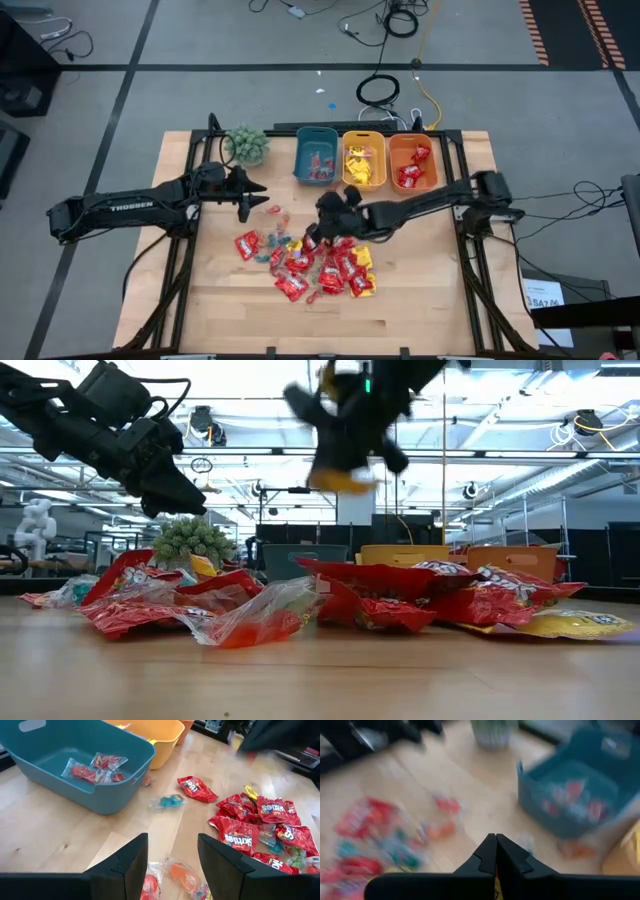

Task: Sort candy
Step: Put the yellow candy into the yellow bin

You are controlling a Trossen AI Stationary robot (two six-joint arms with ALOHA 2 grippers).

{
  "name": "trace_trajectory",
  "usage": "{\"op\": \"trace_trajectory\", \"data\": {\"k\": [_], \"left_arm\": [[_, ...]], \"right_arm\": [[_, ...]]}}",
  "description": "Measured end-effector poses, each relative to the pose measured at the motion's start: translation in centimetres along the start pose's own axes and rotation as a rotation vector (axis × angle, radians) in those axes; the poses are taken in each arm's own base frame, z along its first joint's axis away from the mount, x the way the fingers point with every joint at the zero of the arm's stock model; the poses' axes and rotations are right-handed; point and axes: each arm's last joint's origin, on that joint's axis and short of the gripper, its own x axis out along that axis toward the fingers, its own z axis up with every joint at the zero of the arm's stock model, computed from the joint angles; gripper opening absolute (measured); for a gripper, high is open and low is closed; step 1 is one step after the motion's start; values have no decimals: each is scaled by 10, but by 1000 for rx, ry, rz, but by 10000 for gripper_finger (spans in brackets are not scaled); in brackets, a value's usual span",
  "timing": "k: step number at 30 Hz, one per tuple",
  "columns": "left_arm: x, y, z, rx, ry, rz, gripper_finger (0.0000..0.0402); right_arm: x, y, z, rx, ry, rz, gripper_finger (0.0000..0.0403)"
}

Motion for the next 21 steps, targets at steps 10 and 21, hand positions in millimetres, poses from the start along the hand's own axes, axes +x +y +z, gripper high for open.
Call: {"op": "trace_trajectory", "data": {"k": [10,21], "left_arm": [[0,0,0,0,2,1,181],[0,0,-1,-3,6,2,181]], "right_arm": [[-6,-23,40,92,64,187,0],[5,-50,55,131,84,125,0]]}}
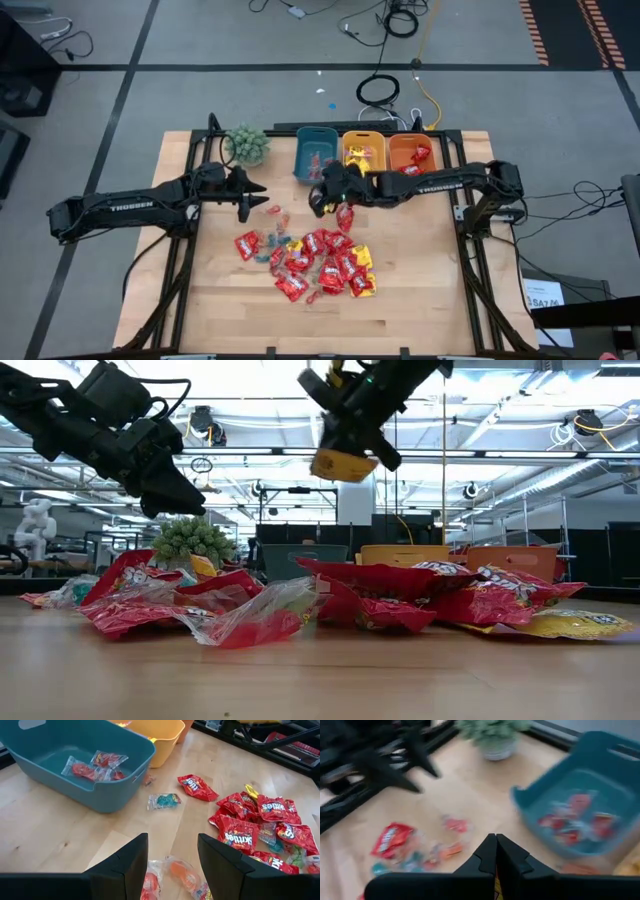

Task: Sort candy
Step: Put the yellow candy into the yellow bin

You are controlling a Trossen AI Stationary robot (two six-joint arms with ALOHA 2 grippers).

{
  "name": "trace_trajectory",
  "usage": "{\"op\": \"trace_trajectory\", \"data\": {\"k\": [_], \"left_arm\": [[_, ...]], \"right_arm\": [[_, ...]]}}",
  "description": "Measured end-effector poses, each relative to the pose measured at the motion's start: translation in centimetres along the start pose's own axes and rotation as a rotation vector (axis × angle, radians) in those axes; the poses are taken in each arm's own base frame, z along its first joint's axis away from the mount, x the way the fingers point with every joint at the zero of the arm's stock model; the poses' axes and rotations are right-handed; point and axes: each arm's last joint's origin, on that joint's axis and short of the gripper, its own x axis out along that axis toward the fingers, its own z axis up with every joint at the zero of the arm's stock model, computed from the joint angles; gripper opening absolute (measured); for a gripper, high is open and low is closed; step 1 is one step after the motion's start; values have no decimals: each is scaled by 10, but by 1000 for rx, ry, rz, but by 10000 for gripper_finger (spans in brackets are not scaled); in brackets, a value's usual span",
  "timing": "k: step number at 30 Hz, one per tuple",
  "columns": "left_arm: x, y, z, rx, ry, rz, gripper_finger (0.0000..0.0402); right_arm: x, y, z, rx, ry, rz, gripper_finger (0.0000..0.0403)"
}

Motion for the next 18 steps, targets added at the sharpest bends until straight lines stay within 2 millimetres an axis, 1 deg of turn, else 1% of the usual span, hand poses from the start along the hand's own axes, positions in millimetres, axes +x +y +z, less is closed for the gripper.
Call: {"op": "trace_trajectory", "data": {"k": [4,10,16,18], "left_arm": [[0,0,0,1,-3,1,181],[0,0,0,2,-4,6,181],[0,0,0,2,-2,9,181],[0,0,0,2,-3,9,181]], "right_arm": [[1,-28,10,19,55,-113,0],[6,-70,24,-20,121,-255,0],[14,-109,29,-16,84,-480,0],[15,-119,31,6,87,-517,4]]}}
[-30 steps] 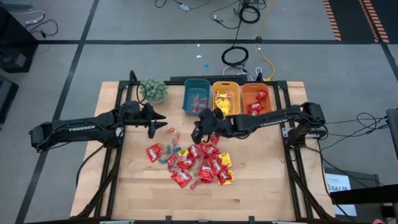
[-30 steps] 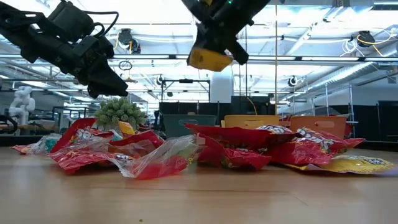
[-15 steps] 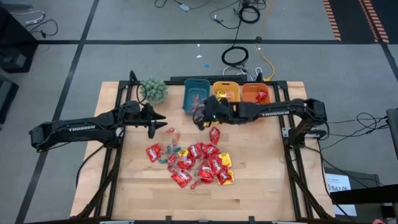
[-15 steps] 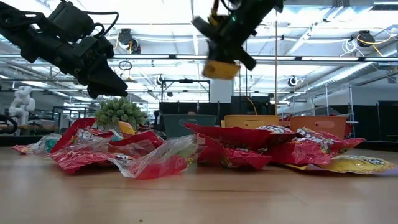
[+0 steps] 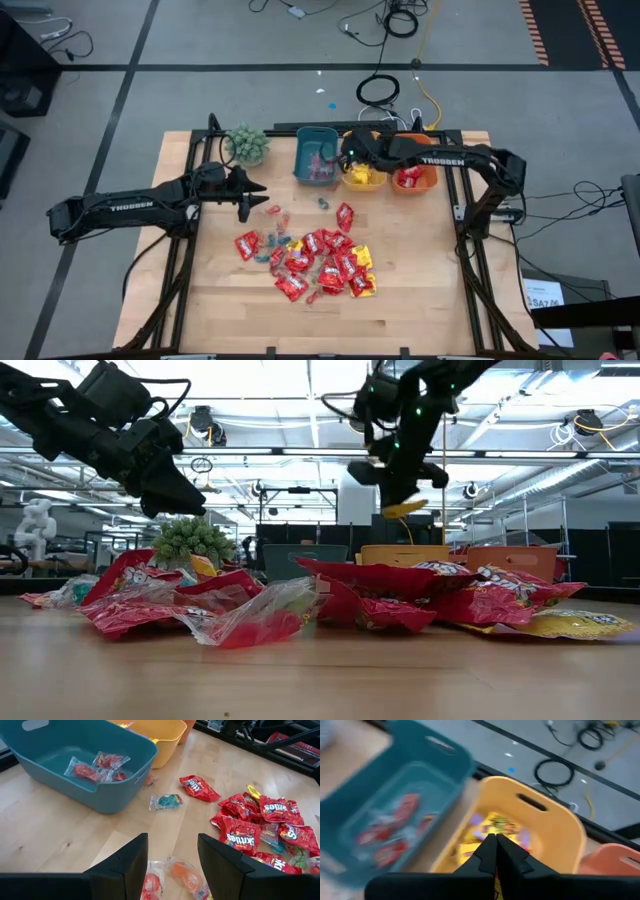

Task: Sort candy
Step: Put the yellow candy into the yellow bin, then put the blue gummy into the blue bin

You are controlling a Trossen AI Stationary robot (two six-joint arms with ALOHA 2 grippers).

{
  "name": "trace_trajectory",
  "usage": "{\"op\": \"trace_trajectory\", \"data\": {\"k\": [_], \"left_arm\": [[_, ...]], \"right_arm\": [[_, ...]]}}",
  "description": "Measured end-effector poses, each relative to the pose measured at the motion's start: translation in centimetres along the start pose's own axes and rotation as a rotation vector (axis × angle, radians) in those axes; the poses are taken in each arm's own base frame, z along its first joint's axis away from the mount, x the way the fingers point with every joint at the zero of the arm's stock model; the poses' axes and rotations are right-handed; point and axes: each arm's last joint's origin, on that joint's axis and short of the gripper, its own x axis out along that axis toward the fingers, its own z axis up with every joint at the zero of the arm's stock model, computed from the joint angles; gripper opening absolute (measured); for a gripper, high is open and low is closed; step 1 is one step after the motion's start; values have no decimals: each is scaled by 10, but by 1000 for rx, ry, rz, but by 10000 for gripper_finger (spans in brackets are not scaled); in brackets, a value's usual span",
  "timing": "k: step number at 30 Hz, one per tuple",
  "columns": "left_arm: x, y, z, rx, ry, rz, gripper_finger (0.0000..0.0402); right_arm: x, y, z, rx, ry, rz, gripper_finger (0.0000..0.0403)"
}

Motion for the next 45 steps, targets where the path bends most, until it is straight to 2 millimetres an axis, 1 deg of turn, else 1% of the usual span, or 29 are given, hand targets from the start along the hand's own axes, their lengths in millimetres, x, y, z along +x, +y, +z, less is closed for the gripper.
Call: {"op": "trace_trajectory", "data": {"k": [3,7,11,14,17,20,22,25,28,31,33,35,37,40,42,45], "left_arm": [[0,1,0,0,-3,20,181],[0,2,0,-1,-13,71,181],[0,3,1,-1,-20,99,181],[0,3,1,-1,-22,108,181],[0,3,1,0,-23,108,181],[0,3,1,-1,-22,108,181],[0,3,1,-1,-22,108,181],[0,3,1,-1,-22,108,181],[0,3,1,-1,-22,108,181],[0,3,1,-1,-22,108,181],[0,3,1,-2,-21,108,181],[0,3,1,-2,-18,108,181],[0,3,1,-2,-17,108,181],[0,3,0,-6,-16,101,181],[0,3,0,-8,-12,99,181],[0,3,0,-9,-10,98,181]], "right_arm": [[6,-7,5,26,32,30,24],[11,-14,8,40,68,57,68],[11,-15,6,-9,100,70,113],[7,-12,3,-60,147,150,136],[-3,-4,-1,-121,152,216,145],[-22,9,-7,-166,125,269,144],[-36,20,-14,-191,88,321,141],[-50,39,-36,-234,46,407,140],[-53,56,-64,-238,-28,475,141],[-47,71,-88,-197,-154,523,142],[-39,77,-102,-173,-220,539,142],[-30,85,-115,-172,-265,566,142],[-17,92,-126,-207,-286,571,142],[2,104,-138,-266,-304,562,142],[13,113,-141,-289,-310,540,142],[31,120,-148,-295,-300,447,141]]}}
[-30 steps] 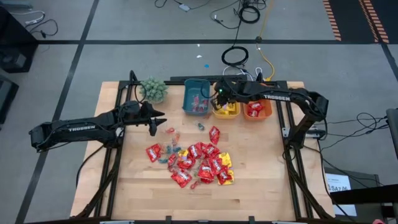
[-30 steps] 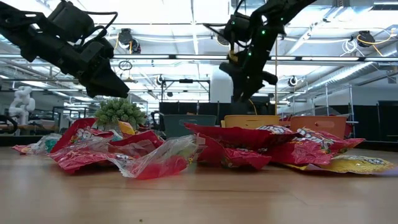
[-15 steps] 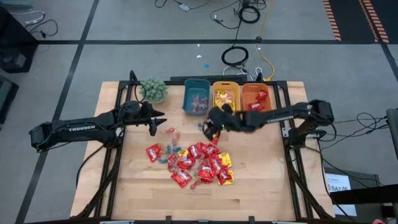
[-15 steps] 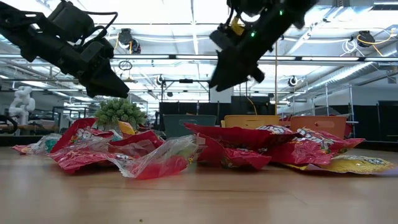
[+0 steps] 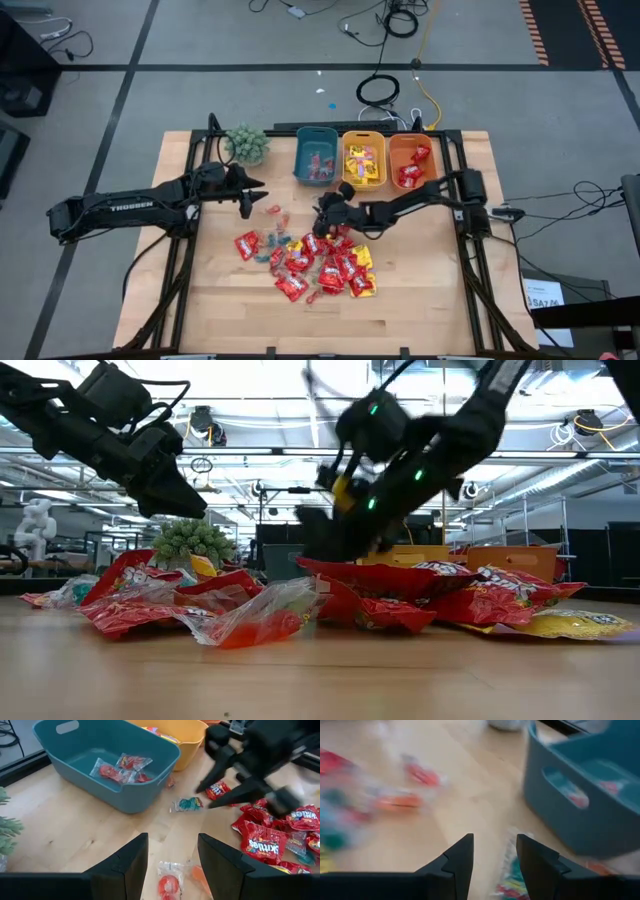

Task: Sort candy
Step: Put the blue gummy into the blue bin

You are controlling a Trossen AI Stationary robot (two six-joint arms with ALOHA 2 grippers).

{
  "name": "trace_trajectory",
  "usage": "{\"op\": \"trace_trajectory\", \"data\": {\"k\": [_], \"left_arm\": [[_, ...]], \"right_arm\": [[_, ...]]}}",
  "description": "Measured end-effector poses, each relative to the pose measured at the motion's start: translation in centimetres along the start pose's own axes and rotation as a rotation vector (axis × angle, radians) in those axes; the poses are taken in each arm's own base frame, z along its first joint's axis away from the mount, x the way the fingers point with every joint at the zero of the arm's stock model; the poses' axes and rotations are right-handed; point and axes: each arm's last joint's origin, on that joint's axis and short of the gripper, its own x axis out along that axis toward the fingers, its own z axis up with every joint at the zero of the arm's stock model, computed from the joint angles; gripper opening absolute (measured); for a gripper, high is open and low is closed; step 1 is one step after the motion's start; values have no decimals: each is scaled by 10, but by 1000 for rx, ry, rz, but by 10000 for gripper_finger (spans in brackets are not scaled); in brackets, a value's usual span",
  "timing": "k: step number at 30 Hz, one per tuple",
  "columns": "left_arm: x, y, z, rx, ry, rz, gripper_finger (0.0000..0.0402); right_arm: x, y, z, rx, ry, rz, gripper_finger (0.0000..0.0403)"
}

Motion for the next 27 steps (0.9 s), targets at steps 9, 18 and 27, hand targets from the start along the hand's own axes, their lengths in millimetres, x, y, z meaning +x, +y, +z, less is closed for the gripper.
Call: {"op": "trace_trajectory", "data": {"k": [9,18,27], "left_arm": [[0,-1,-2,-3,28,-46,181],[0,-1,-2,-3,25,-46,181],[0,-1,-1,-1,21,-43,181]], "right_arm": [[16,4,-17,21,200,-116,77],[-38,13,44,16,102,106,2],[-90,-31,150,60,-267,-168,1]]}}
